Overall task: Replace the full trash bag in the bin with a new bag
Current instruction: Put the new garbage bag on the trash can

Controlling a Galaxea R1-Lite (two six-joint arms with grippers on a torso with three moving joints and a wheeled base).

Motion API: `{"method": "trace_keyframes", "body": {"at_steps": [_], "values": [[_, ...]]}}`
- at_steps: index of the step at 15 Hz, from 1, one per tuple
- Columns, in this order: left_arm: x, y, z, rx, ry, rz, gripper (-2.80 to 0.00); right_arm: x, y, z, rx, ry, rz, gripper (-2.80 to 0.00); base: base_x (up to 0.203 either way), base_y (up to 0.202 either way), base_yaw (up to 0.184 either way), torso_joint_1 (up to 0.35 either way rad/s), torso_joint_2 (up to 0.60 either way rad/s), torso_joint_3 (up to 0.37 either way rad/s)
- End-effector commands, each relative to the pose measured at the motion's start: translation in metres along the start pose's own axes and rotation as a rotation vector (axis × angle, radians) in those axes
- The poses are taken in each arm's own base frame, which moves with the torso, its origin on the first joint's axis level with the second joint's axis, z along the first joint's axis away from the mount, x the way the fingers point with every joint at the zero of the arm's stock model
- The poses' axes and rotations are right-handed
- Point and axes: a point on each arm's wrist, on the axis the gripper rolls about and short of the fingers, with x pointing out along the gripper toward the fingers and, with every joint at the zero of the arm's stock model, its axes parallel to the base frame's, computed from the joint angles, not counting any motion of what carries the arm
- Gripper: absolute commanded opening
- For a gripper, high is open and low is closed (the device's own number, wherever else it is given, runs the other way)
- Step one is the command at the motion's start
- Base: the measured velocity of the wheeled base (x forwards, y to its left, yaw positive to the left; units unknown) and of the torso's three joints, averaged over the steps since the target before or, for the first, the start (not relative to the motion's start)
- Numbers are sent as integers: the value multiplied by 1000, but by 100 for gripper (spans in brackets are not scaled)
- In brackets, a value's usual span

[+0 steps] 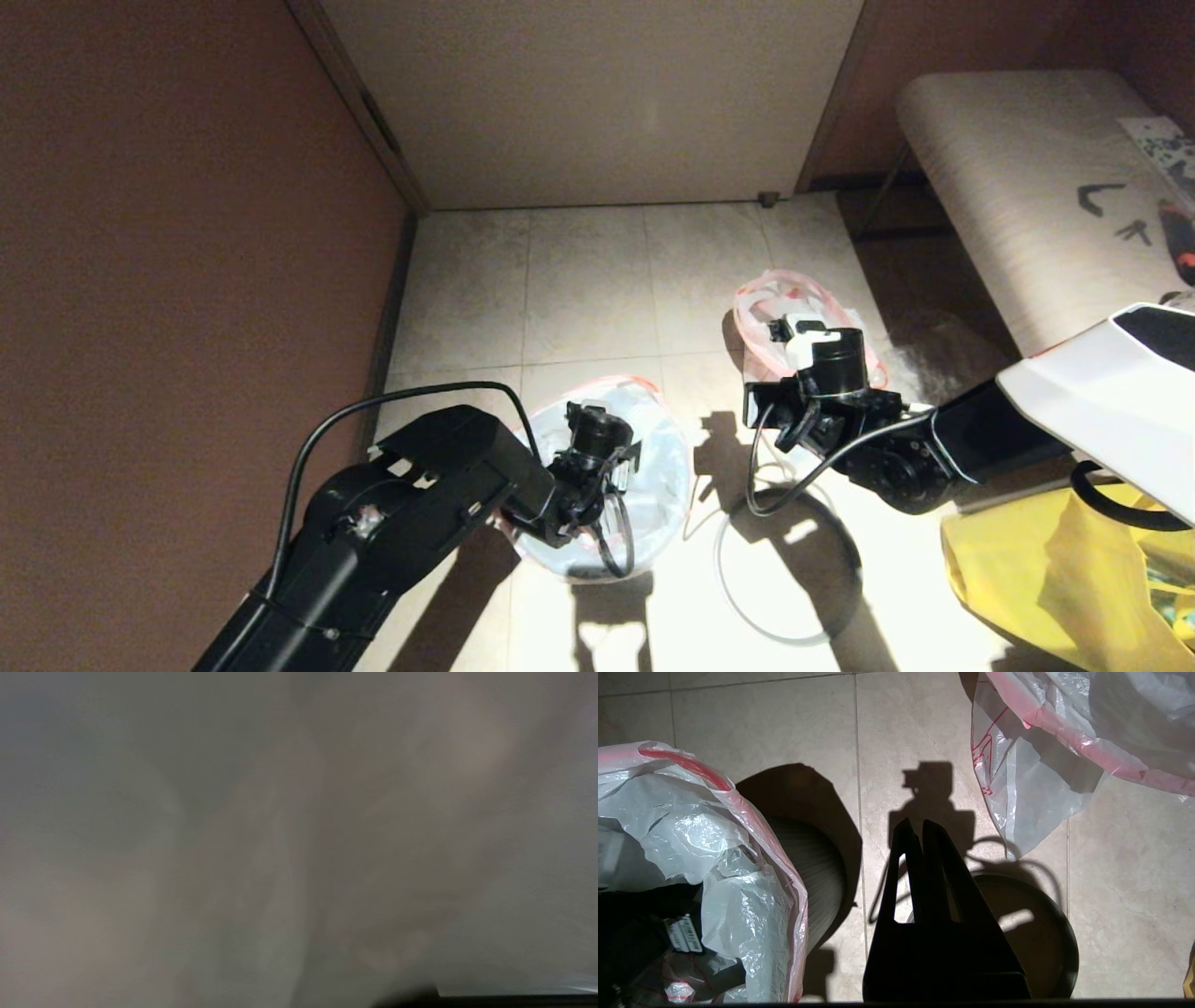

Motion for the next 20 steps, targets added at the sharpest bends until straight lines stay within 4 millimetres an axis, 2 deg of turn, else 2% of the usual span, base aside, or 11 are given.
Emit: {"method": "trace_keyframes", "body": {"at_steps": [1, 7, 10, 12, 17, 19, 20], "values": [[13, -1, -19, 11, 28, 14, -280, 2, 1, -3, -1, 4, -1, -280, 0, 0, 0, 0, 0, 0], [25, -4, -26, 6, 12, 50, -280, 5, 3, -8, 26, 1, 5, -280, 0, 0, 0, 0, 0, 0], [15, -1, -17, 5, 10, 52, -280, -1, 3, -1, 31, -14, 9, -280, 0, 0, 0, 0, 0, 0], [-13, 5, 9, -8, -12, 42, -280, -8, 1, 0, 29, -8, 7, -280, 0, 0, 0, 0, 0, 0], [-117, 43, 82, -62, -85, 21, -280, -20, -5, -2, 26, 7, -2, -280, 0, 0, 0, 0, 0, 0], [-137, 59, 103, -103, -117, 26, -280, -20, -6, -2, 43, 9, -3, -280, 0, 0, 0, 0, 0, 0], [-138, 61, 111, -114, -123, 29, -280, -19, -6, -3, 50, 12, -3, -280, 0, 0, 0, 0, 0, 0]]}}
